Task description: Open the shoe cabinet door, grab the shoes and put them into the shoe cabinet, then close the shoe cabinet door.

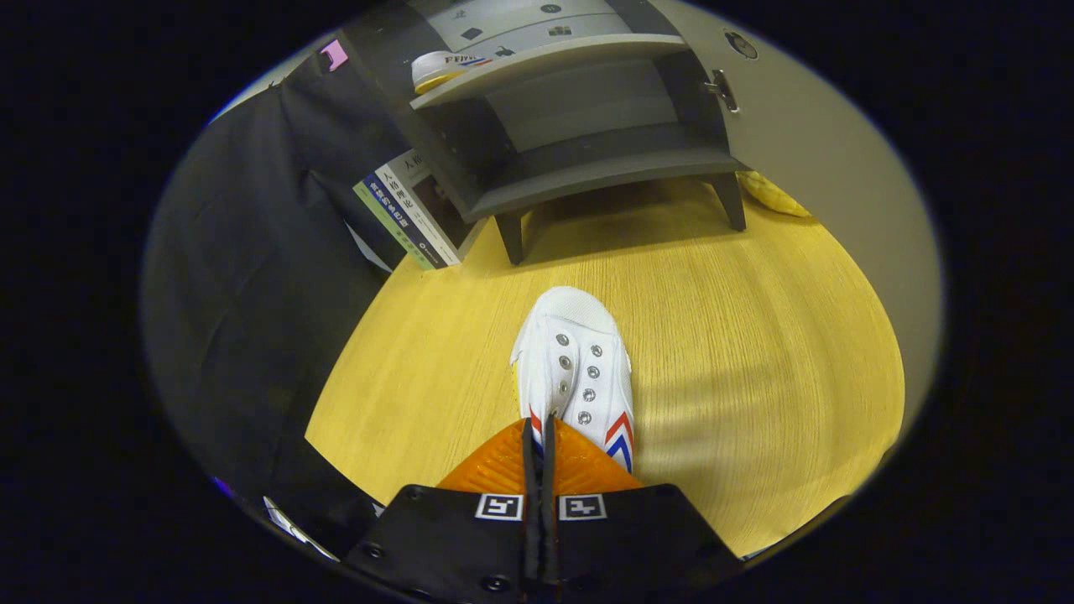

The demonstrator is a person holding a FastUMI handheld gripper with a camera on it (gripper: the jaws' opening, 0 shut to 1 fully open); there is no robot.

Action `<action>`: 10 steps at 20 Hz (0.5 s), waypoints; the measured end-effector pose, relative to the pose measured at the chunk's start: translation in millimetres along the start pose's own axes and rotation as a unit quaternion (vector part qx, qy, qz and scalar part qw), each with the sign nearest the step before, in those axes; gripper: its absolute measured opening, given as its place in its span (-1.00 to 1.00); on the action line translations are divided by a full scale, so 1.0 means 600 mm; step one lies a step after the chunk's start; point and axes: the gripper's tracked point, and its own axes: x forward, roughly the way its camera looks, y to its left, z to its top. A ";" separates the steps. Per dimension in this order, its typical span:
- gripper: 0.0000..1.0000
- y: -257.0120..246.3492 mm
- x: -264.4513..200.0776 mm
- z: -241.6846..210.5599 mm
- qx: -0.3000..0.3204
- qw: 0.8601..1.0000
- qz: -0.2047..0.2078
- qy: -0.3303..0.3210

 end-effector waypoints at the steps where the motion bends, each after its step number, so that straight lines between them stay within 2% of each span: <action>1: -0.97 0.005 -0.006 0.012 0.001 1.000 0.005 -0.005; 6: -0.97 0.040 -0.046 0.106 0.021 0.998 0.036 -0.057; 10: -0.97 0.066 -0.068 0.191 0.011 0.994 0.046 -0.099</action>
